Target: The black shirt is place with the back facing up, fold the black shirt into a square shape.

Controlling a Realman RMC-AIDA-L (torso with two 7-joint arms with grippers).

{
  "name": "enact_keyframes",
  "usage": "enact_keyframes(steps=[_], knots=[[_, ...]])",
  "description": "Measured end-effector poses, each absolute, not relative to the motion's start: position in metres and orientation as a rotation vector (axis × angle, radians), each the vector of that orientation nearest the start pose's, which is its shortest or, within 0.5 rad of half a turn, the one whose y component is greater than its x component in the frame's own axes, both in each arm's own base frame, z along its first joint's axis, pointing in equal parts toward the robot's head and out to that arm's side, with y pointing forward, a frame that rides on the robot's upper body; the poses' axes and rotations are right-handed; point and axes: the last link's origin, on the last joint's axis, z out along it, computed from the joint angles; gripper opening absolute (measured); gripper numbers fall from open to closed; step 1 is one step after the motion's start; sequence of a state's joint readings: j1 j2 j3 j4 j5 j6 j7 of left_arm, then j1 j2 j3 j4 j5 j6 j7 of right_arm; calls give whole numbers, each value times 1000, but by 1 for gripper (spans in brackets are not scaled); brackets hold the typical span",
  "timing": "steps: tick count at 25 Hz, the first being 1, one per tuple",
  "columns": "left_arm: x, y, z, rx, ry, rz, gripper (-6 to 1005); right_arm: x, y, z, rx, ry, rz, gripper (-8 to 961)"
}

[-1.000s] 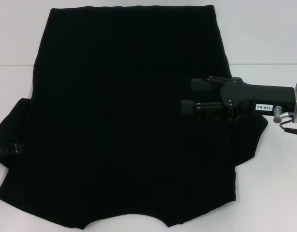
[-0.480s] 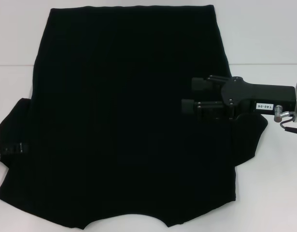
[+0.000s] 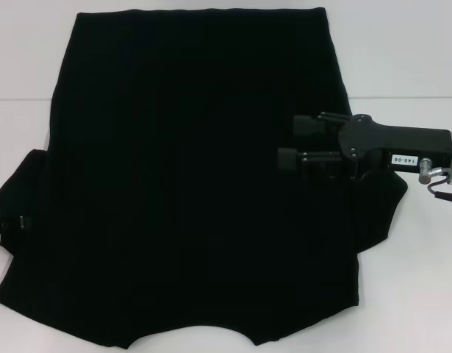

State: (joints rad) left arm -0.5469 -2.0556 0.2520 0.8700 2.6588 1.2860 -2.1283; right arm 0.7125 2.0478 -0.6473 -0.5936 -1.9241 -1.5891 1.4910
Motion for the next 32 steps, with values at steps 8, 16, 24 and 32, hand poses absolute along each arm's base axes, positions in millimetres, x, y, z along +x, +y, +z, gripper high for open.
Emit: enact_keyframes(steps=[8,16,24,32], knots=[[-378,335,87,-1896,-1554,-210,580,199,374,12,-2748,591,912,945],[-378,336,86,-1895,-1550,-196,268,199,373,12,-2748,592,913,944],[-378,336,84,-1898,-1545,-187,21,200,372,12,-2748,596,915,944],[-381,337,88,-1871,-1535,-187,-1,200,372,11,-2746,598,916,944]])
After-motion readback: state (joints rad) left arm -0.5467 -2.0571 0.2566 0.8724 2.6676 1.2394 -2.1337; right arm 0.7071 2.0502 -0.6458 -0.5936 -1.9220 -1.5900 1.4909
